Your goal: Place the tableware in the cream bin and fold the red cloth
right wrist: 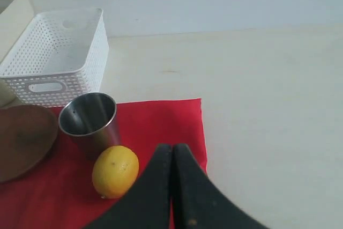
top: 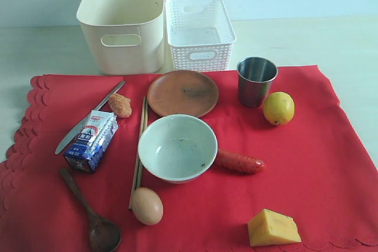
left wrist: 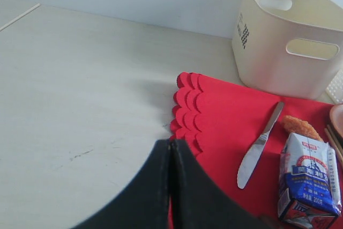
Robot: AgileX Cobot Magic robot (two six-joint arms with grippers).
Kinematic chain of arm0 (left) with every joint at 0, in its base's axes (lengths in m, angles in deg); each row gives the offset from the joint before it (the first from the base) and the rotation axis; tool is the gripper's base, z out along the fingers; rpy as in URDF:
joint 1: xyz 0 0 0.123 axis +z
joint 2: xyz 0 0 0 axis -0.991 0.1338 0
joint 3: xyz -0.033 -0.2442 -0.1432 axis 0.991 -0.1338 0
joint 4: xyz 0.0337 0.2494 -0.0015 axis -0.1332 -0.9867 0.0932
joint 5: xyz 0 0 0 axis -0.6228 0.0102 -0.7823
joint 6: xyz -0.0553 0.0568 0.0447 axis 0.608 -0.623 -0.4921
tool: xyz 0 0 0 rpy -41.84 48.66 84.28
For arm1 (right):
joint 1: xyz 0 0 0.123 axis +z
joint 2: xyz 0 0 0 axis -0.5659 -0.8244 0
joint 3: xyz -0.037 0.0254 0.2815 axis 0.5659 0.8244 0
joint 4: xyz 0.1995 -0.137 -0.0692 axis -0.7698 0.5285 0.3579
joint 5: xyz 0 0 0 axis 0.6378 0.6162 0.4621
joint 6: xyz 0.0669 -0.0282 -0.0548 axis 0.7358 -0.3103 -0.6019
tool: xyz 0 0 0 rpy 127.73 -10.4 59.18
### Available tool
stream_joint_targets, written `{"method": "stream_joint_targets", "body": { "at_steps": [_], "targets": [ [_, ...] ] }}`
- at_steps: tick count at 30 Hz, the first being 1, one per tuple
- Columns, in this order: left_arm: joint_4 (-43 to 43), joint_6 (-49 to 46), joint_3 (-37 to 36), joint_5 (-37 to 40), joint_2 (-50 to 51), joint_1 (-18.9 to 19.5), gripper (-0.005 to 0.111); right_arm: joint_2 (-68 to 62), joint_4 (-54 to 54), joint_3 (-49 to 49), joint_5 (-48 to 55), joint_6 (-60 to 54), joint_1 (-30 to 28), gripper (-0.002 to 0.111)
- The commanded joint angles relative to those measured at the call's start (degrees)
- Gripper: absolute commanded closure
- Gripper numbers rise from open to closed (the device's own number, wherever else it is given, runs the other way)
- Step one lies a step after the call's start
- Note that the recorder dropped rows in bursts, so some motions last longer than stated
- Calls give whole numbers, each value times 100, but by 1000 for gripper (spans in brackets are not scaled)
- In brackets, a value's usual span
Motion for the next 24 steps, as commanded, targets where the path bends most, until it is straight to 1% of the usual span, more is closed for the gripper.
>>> {"method": "stream_joint_targets", "body": {
  "at_steps": [1, 13, 18, 21, 24],
  "targets": [
    [-29, -16, -14, -26, -36, -41, 107, -14, 0, -50, -48, -13, 0, 108],
    [-29, -16, -14, -26, -36, -41, 107, -226, -72, -50, 31, 31, 0, 108],
    [-29, -16, -14, -26, -36, -41, 107, -772, -415, -65, 172, 5, 0, 108],
    [-29, -16, -14, -26, -36, -41, 107, -1224, -640, -246, 439, -143, 0, 108],
    [-29, -16, -14, -26, -36, -41, 107, -1770, -1194, -527, 762, -641, 0, 108]
  ]
}}
